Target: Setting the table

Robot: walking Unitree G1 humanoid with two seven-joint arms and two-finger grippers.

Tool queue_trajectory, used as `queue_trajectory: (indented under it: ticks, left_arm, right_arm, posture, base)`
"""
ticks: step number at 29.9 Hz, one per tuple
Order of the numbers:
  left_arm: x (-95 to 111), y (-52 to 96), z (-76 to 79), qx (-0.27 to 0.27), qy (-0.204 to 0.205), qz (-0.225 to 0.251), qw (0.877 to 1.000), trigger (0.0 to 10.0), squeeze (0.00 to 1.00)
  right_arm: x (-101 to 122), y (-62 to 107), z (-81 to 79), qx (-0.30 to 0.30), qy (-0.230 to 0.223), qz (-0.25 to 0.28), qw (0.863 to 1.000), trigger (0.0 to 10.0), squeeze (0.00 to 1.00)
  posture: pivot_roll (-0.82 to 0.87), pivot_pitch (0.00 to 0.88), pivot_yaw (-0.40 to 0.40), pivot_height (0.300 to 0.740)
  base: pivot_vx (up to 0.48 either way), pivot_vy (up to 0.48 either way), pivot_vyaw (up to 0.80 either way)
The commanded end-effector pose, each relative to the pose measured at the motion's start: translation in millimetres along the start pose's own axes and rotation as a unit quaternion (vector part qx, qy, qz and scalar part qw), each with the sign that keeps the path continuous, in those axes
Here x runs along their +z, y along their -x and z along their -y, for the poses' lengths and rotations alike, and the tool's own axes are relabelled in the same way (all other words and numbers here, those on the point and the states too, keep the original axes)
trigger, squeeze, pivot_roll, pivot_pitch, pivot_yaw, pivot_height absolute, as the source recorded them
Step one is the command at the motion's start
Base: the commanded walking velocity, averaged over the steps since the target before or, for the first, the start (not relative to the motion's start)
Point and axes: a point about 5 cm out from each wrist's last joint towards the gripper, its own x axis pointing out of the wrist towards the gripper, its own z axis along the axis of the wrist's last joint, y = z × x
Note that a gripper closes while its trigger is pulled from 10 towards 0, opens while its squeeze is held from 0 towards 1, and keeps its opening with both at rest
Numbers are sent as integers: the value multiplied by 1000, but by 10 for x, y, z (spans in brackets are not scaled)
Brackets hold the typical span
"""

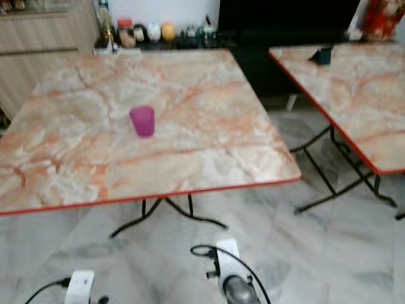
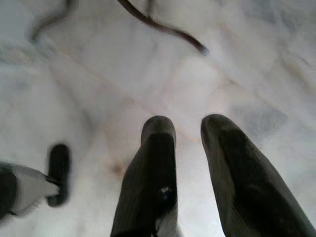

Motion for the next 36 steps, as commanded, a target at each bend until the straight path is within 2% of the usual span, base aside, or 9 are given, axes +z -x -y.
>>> queue_trajectory:
  ticks: [1,15,23,24,26,36]
  left_arm:
    - [-56,11,-24,0,-12,-10,1000,10000,0]
    - [-57,12,-27,4,-6,-9,1000,10000,0]
    - [-1,19,-42,23,2,30,999,10000,0]
    - [30,23,-43,26,-15,47,998,10000,0]
    - [54,28,-35,23,-24,64,997,10000,0]
    - [99,52,7,30,-21,106,994,10000,0]
  right_arm:
    - [-9,-2,15,-2,-4,0,1000,10000,0]
    - [-90,1,59,-2,-9,-10,1000,10000,0]
    - [-119,6,83,-6,-16,-11,1000,10000,0]
    - [-138,10,90,-7,-16,-13,1000,10000,0]
    - [-163,16,103,-7,-17,-15,1000,10000,0]
    - [-223,33,187,-16,-25,-19,999,10000,0]
  posture:
    - [-15,0,-23,740]
    - [-13,0,-21,740]
    - [-8,9,-20,740]
    - [-6,13,-19,740]
    - [-3,16,-18,740]
    - [30,33,-36,740]
  base:
    - [0,-259,0]
    - [0,-37,0]
    - [0,0,0]
    - [0,0,0]
    - [0,0,0]
    - [0,0,0]
